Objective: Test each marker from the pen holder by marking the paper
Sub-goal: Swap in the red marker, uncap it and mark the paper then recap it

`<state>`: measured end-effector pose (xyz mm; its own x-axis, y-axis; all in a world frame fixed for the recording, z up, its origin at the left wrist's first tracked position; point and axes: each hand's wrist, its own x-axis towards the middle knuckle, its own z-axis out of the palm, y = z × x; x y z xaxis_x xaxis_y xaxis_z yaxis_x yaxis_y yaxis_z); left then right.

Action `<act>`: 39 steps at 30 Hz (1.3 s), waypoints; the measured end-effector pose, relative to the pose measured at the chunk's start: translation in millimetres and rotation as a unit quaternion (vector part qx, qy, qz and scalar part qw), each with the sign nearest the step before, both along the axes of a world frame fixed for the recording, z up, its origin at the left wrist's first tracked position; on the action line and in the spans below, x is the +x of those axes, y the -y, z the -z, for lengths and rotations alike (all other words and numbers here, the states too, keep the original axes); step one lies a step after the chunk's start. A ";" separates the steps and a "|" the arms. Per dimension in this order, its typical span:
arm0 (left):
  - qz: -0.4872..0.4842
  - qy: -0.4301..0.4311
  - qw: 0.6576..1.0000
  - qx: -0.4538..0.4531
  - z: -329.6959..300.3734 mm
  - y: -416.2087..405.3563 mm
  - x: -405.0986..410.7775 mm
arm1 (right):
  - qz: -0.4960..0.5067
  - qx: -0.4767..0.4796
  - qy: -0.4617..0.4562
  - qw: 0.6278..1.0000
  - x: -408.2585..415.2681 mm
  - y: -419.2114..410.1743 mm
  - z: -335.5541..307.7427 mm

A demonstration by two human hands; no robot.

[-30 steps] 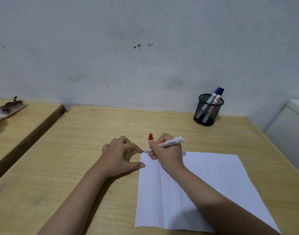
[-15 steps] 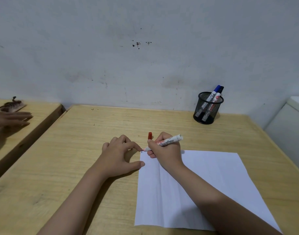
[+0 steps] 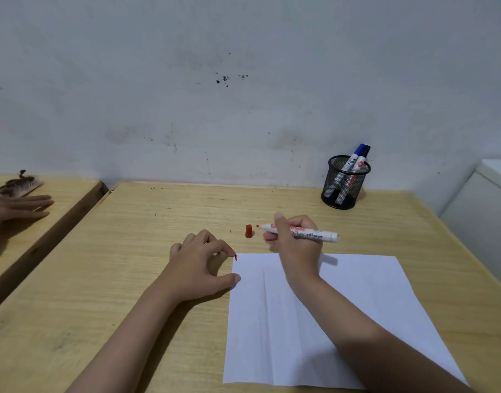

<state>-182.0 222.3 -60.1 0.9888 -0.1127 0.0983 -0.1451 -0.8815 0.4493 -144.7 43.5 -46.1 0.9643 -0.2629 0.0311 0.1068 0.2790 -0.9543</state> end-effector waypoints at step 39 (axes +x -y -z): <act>0.093 -0.082 0.777 -0.617 -96.2 140.5 -11.0 | 0.060 -0.012 0.181 0.982 -50.2 101.6 -66.9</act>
<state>-193.1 81.8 36.1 0.9772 -0.1757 0.1194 -0.0699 0.2651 0.9617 -194.9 -58.0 20.8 0.8513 -0.3684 0.3735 0.4707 0.2222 -0.8538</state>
